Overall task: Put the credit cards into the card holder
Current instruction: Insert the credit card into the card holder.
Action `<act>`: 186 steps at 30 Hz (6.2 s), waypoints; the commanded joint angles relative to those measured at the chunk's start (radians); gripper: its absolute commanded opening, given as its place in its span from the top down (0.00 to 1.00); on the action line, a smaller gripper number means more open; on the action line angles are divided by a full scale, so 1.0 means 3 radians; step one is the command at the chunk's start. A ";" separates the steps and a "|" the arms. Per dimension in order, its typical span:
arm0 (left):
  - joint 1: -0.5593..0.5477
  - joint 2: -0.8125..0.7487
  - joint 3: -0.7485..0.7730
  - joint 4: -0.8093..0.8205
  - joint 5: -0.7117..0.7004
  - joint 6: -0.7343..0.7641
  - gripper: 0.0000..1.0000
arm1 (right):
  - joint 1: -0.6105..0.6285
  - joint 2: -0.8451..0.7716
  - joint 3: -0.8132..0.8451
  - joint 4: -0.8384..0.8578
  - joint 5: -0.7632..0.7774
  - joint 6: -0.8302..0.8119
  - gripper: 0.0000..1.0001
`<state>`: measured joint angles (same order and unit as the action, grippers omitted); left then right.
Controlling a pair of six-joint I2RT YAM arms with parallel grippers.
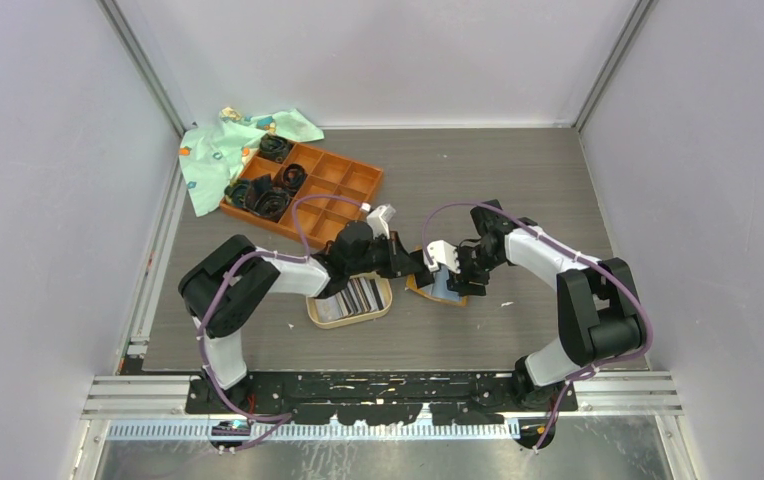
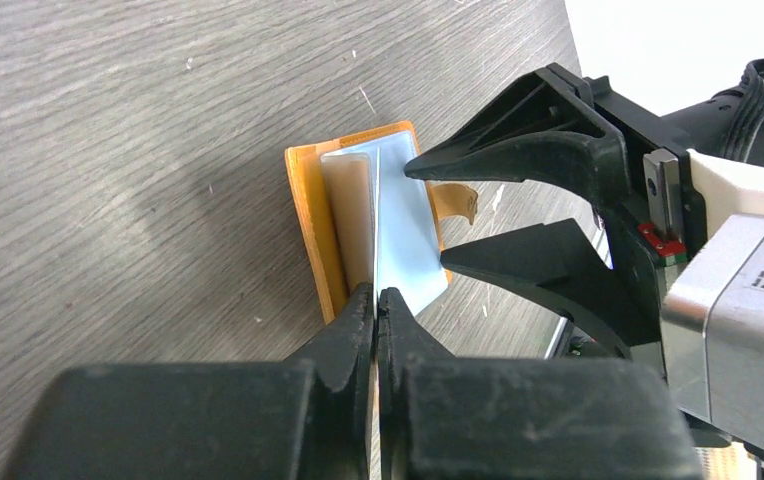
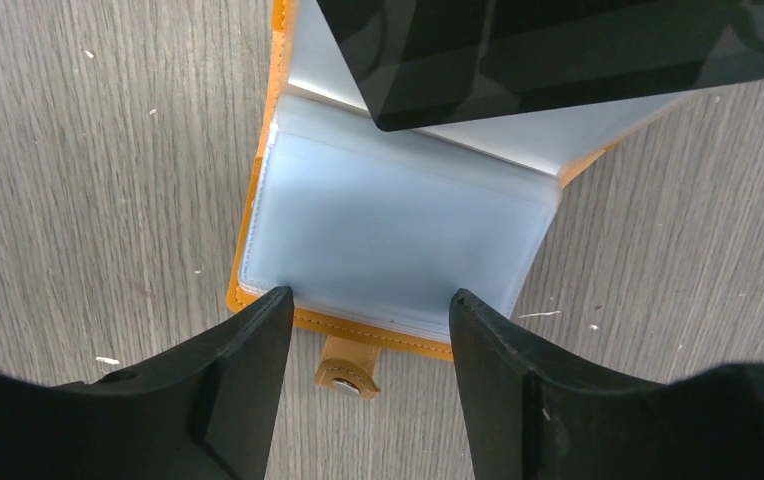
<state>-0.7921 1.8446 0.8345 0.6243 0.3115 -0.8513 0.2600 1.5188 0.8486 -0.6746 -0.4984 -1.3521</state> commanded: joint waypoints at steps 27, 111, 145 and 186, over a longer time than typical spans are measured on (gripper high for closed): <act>-0.0299 -0.0237 0.0029 0.0051 -0.0430 0.0756 1.00 | -0.0350 0.0531 0.0846 0.0170 -0.0764 0.1912 0.76; -0.0121 -0.0001 0.0306 -0.0393 -0.0166 0.0324 1.00 | -0.0204 -0.0398 -0.0141 0.0588 0.0560 0.0702 0.77; -0.0111 0.0309 0.0214 0.0398 -0.0221 -0.0320 1.00 | -0.0245 0.0263 0.0338 0.0039 0.0382 0.1271 0.60; -0.0141 0.0504 0.0332 -0.0309 -0.0246 -0.0817 1.00 | -0.0247 0.0397 0.0388 -0.0052 0.0378 0.1265 0.63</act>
<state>-0.8291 1.9671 0.9154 0.5934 0.2321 -1.0958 0.1879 1.6157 0.9585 -0.6800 -0.4164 -0.9653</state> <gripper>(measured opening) 0.009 0.369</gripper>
